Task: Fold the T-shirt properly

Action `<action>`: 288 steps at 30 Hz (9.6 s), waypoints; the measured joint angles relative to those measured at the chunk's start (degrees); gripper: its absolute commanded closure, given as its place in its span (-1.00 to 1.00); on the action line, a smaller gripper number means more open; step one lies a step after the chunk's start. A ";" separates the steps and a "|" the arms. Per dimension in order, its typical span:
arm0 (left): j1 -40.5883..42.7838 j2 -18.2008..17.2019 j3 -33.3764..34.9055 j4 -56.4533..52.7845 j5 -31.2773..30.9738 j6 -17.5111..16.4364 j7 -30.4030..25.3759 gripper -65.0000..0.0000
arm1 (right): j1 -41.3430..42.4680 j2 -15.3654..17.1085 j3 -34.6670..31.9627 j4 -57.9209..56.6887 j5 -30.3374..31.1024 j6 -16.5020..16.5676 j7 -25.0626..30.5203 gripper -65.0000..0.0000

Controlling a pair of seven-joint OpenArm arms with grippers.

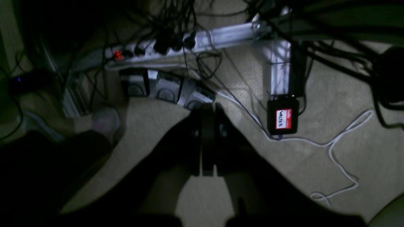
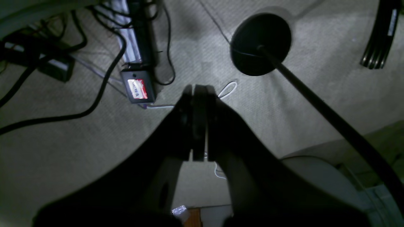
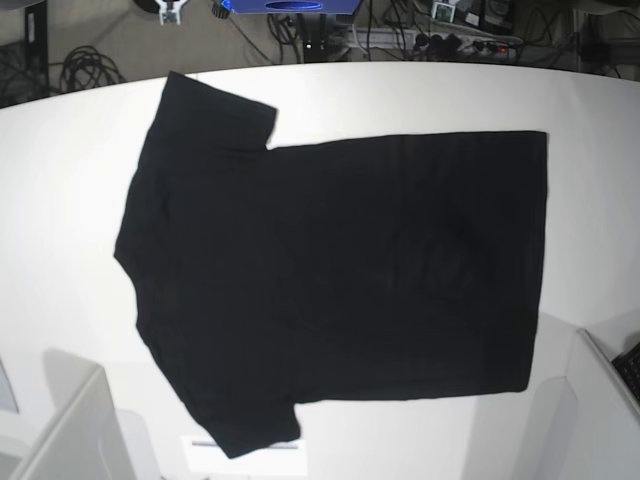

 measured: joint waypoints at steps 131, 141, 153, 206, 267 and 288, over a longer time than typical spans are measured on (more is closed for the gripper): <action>19.63 -5.55 -35.52 58.34 -30.16 -6.34 12.26 0.06 | 3.50 -11.17 19.06 68.67 14.58 6.97 -33.09 -0.28; 16.31 -5.11 -36.76 58.38 -30.16 -6.60 15.06 0.06 | 3.91 -11.19 18.60 62.40 14.56 7.10 -33.44 -0.28; 15.10 -5.09 -36.76 58.40 -30.16 -6.73 15.45 0.06 | 3.58 -11.06 13.53 60.52 14.71 7.32 -31.71 -0.28; 7.87 -2.62 -38.03 59.10 -30.36 -6.99 28.15 -0.32 | 2.82 -11.13 12.11 60.50 14.88 7.39 -32.35 1.00; -2.54 -1.18 -27.98 46.80 -36.28 -6.54 27.17 -1.00 | 3.17 -10.51 15.23 60.89 15.10 7.39 -35.60 1.00; -2.89 -1.46 -28.06 44.94 -36.52 -6.51 27.34 0.66 | 3.17 -10.51 15.23 60.89 15.13 7.41 -35.63 1.00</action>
